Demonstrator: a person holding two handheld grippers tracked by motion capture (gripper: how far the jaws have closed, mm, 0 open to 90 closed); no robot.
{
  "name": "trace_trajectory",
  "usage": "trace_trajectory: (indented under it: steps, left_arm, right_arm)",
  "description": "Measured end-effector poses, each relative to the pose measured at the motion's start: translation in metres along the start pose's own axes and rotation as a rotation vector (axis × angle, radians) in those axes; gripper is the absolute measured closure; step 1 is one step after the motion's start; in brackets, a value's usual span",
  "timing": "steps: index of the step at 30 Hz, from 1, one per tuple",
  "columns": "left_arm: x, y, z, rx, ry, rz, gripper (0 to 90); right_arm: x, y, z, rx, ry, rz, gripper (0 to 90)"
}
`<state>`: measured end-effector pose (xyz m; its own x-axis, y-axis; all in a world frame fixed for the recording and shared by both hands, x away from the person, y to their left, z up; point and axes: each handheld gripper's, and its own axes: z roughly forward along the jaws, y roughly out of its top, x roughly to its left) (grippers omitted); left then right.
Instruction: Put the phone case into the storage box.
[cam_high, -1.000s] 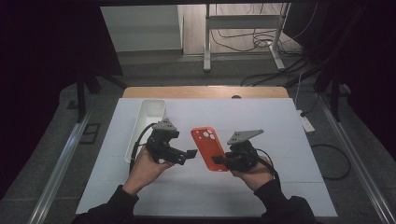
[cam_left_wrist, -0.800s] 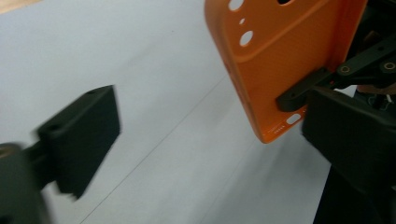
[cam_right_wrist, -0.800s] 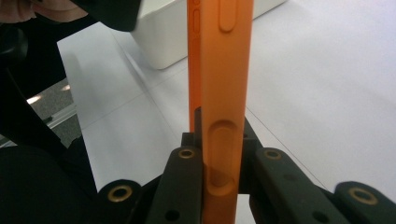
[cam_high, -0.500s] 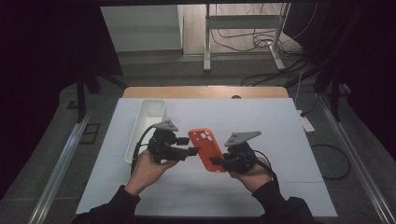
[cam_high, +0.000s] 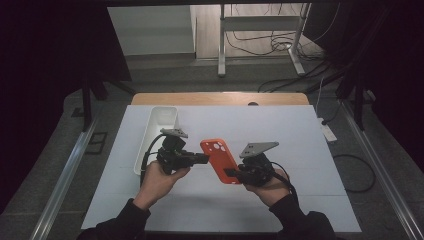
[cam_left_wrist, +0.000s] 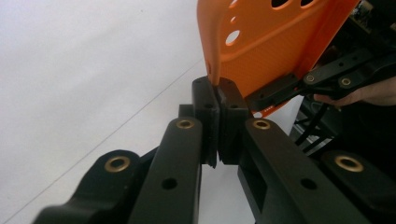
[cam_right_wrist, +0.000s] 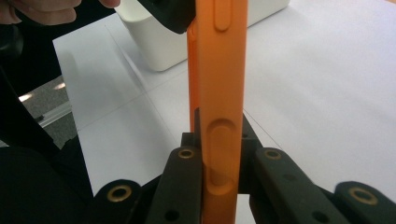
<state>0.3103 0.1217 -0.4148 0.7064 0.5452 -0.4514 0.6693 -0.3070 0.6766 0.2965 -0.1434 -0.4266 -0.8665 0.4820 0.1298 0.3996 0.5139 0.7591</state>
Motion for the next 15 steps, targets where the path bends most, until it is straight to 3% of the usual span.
trace_trajectory:
  steps: [4, 8, 15]
  left_arm:
    - [0.0016, -0.0007, -0.0005, 0.003, -0.01, -0.01, 88.9]
    - [0.0076, -0.0015, -0.0019, -0.01, -0.074, -0.058, 89.2]
    - [0.0034, -0.001, 0.0017, -0.011, -0.067, -0.067, 89.2]
  right_arm:
    - [0.0008, -0.0004, 0.0018, 0.01, -0.004, -0.006, 84.0]
    - [0.0015, -0.001, 0.0037, 0.02, -0.004, -0.006, 83.3]
    - [0.0036, -0.0002, 0.005, 0.017, -0.013, 0.003, 73.9]
